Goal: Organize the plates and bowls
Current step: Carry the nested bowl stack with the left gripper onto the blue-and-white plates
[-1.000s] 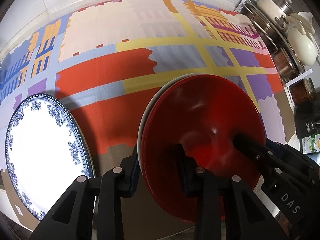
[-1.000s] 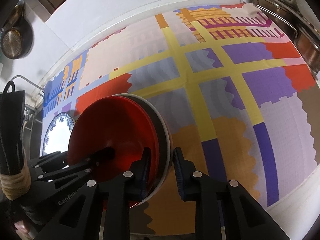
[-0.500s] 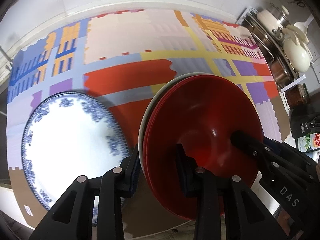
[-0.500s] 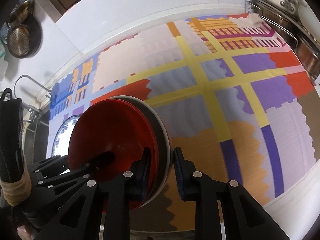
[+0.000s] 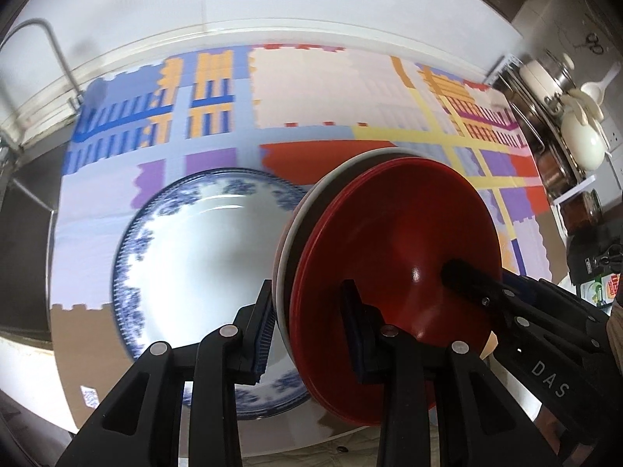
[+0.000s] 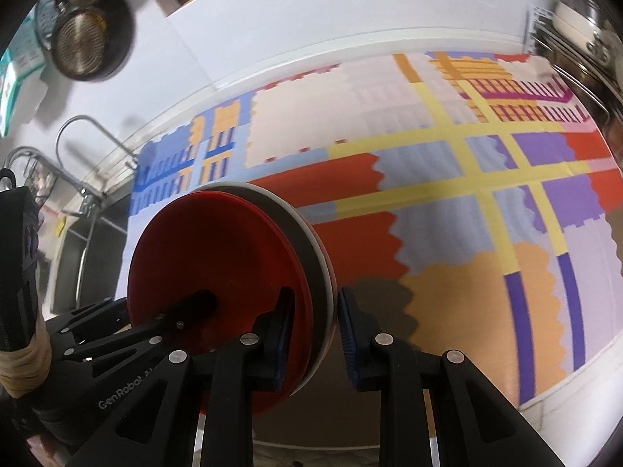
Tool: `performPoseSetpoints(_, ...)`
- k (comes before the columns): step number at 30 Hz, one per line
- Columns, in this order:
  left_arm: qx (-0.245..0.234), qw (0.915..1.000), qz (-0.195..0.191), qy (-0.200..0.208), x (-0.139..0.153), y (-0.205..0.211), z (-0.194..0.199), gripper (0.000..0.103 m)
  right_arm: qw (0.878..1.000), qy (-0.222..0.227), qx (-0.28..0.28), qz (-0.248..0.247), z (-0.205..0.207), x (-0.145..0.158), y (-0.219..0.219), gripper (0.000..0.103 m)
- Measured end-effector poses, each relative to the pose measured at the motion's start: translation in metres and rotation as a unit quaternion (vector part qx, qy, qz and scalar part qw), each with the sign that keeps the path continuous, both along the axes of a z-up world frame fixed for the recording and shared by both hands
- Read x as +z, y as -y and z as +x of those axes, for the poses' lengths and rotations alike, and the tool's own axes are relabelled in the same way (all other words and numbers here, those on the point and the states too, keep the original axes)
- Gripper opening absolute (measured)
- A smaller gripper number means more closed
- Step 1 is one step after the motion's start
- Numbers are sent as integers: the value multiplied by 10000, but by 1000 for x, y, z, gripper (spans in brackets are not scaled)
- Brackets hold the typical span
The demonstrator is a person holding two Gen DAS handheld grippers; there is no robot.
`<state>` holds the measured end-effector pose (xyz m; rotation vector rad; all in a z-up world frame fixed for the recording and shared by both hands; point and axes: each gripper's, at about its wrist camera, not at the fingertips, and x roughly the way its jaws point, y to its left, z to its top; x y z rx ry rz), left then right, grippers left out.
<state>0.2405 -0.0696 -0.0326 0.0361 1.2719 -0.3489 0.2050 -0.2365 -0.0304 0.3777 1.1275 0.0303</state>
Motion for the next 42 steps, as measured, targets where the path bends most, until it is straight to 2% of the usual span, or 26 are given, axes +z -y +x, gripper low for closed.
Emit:
performPoseSetpoints(7,308,9995,40,-55,-3,-40,0,32,9996,-38,291,40,8,-2,-40,24)
performPoseSetpoints(17,622,9978,110,-212,-17,-76,5,32,9978,-188,626,127,21,-14,-80,24)
performPoseSetpoints(29,688,9967,157,-412,-33,-86,17,32,9961,-497,697,203,36,-34,-95,24)
performPoseSetpoints(42,648,9967,89,-472,-41,-91,27,33,9964,-413,740,99,44,-33,-101,25)
